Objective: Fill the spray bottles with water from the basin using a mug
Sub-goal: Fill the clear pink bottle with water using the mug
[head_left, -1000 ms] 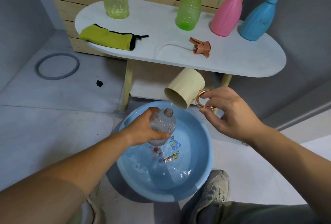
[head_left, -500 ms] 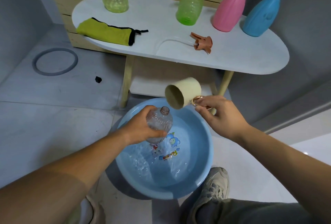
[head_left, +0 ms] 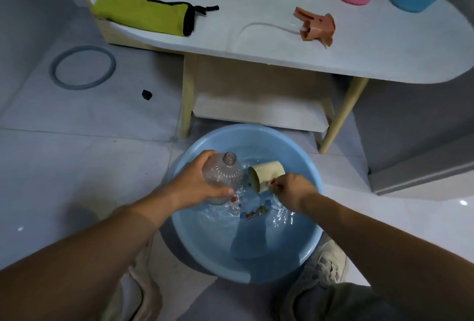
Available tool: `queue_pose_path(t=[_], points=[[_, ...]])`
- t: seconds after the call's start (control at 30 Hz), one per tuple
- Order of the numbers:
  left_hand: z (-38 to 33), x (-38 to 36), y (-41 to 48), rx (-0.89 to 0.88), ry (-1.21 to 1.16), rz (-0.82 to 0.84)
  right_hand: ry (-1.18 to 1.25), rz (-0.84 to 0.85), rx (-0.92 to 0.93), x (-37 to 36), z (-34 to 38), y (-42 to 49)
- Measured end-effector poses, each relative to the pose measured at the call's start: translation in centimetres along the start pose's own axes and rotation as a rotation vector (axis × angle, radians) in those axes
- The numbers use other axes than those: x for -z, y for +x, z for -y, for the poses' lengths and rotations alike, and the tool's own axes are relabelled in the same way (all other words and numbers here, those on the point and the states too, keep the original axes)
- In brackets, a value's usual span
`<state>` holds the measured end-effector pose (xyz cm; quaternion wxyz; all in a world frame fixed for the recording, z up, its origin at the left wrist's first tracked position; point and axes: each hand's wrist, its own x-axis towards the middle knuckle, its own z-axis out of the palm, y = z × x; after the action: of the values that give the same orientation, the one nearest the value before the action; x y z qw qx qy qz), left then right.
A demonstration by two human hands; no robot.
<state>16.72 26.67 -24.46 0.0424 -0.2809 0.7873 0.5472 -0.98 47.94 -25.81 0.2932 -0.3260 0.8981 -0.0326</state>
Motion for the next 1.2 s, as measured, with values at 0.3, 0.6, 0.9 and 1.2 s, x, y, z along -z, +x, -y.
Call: queue_pose_path(t=[0.3,0.6,0.9,1.2], points=[[0.5,-0.6,0.6,0.032,0.023,0.003,-0.162,-0.009,0.076,-1.3,-0.3,1.7],[0.8,-0.6,0.7,0.052,-0.008,0.01,-0.188,0.013,0.082,-2.2,-0.7,1.4],[1.1,-0.3,0.7,0.034,0.003,0.002,0.253,0.064,-0.077,-1.5,-0.4,1.3],[0.2,0.3,0.2,0.018,-0.024,-0.041,1.051,0.013,-0.156,1.5,0.0,-1.0]])
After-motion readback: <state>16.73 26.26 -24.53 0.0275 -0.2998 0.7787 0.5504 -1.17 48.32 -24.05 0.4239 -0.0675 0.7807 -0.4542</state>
